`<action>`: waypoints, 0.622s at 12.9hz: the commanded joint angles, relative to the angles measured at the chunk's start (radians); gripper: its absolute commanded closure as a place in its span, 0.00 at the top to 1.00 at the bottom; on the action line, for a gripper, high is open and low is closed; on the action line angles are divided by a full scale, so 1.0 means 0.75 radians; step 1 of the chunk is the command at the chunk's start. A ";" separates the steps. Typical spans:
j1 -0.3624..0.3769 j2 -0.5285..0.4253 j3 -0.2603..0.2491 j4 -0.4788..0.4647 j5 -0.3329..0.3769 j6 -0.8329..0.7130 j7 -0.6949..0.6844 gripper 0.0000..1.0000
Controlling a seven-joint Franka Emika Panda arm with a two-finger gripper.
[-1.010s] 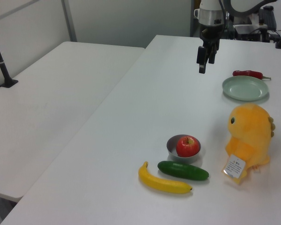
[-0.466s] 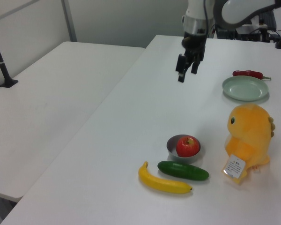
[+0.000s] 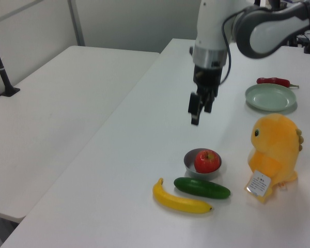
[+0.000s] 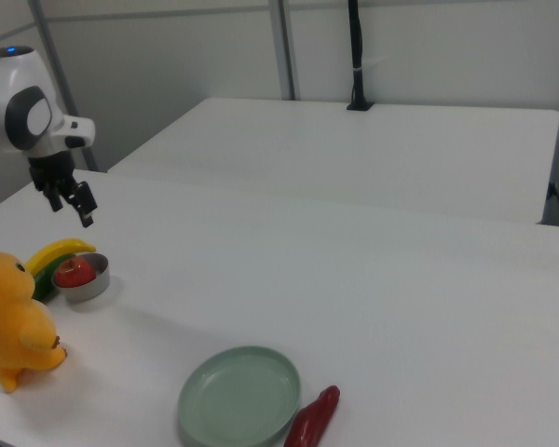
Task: Red apple placed in the center of the desktop
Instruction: 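Move the open gripper over the red apple in the grey bowl, then lower the gripper around the red apple and close it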
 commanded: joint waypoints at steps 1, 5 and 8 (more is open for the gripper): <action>0.091 0.119 0.006 0.026 -0.117 0.009 0.037 1.00; 0.134 0.189 0.008 0.020 -0.202 0.013 0.097 1.00; 0.142 0.226 0.006 0.019 -0.222 0.019 0.097 1.00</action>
